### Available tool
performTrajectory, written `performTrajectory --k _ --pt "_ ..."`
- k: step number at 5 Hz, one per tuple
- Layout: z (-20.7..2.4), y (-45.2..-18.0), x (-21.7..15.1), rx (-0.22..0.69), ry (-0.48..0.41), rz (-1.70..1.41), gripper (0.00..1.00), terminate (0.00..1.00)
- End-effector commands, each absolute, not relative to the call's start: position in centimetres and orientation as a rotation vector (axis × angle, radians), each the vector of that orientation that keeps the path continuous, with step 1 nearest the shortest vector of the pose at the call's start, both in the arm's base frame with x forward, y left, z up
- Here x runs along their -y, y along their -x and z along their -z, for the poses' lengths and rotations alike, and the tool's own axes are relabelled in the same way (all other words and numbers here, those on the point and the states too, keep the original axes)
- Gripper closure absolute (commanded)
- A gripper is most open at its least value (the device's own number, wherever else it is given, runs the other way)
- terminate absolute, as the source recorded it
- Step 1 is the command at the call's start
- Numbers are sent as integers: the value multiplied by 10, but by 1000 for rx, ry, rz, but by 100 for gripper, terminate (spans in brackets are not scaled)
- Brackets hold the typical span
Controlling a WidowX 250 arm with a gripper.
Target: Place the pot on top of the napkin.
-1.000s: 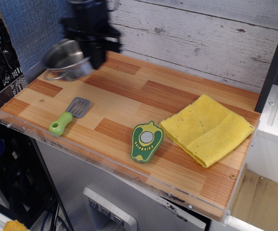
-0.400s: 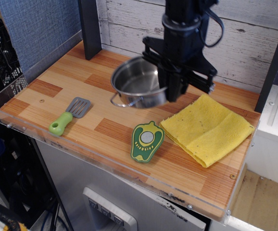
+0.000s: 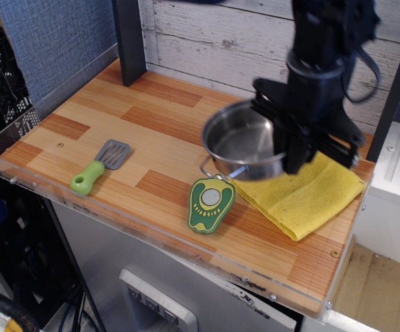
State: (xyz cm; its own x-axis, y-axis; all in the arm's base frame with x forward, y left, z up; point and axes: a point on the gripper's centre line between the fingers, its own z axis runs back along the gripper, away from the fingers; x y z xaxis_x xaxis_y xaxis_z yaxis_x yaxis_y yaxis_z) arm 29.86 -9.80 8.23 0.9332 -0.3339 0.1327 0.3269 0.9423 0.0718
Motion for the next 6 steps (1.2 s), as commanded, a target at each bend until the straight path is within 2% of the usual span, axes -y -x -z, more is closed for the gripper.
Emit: performTrajectory --k 1,3,5,6 --pt "-81 -307 118 180 -47 393 100 0" --pt "-64 -323 135 158 -47 414 100 0" --pt "-48 -326 139 137 -58 422 100 0" --pt "-47 -324 139 122 -57 434 0 0"
